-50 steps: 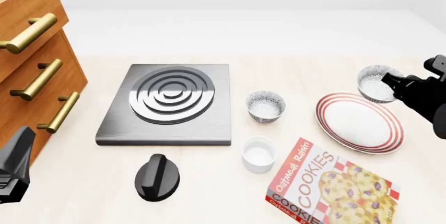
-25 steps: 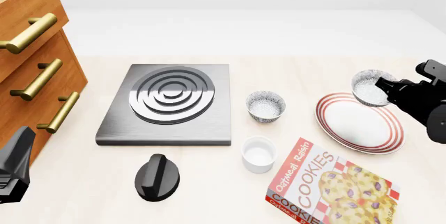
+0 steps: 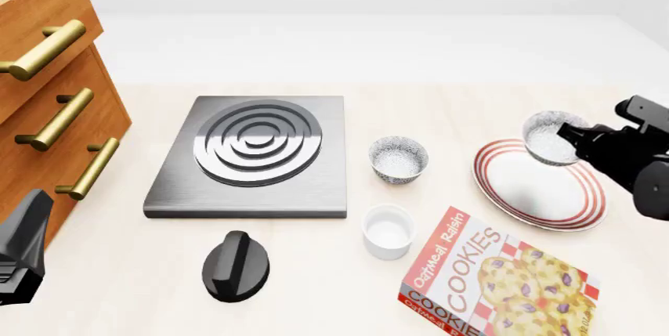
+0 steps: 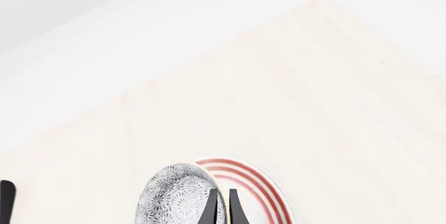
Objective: Pick the akita bowl next to the plate and place it on the plate.
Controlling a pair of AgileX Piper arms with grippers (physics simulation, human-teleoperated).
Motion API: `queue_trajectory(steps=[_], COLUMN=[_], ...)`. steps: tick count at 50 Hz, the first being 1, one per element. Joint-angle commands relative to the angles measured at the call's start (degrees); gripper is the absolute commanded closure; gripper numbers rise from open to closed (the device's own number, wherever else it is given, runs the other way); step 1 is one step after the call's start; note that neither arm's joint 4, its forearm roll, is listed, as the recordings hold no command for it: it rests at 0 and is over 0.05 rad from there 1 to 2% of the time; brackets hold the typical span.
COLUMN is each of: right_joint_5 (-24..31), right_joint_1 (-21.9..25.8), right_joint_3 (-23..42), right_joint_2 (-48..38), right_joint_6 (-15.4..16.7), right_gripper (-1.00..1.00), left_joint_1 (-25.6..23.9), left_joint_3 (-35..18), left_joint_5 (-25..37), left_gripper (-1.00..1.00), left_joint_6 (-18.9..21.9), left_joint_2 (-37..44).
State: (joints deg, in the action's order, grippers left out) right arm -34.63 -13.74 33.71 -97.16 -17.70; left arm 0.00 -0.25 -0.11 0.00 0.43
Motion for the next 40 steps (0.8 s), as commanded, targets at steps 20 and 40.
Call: queue_trajectory(steps=[20, 40], right_joint_5=[-2.24, -3.50], right_joint_1=[1.00, 1.46], right_joint_3=[-0.19, -0.55], right_joint_2=[-3.34, -4.81], right_joint_6=[0.80, 1.63], right_gripper=[1.00, 1.00], left_joint_1=[0.00, 0.00], left_joint_3=[0.00, 0.00], left_joint_5=[0.00, 0.00], left_gripper=[-1.00, -1.00], left_joint_6=[0.00, 0.00], left_joint_2=[0.00, 0.00])
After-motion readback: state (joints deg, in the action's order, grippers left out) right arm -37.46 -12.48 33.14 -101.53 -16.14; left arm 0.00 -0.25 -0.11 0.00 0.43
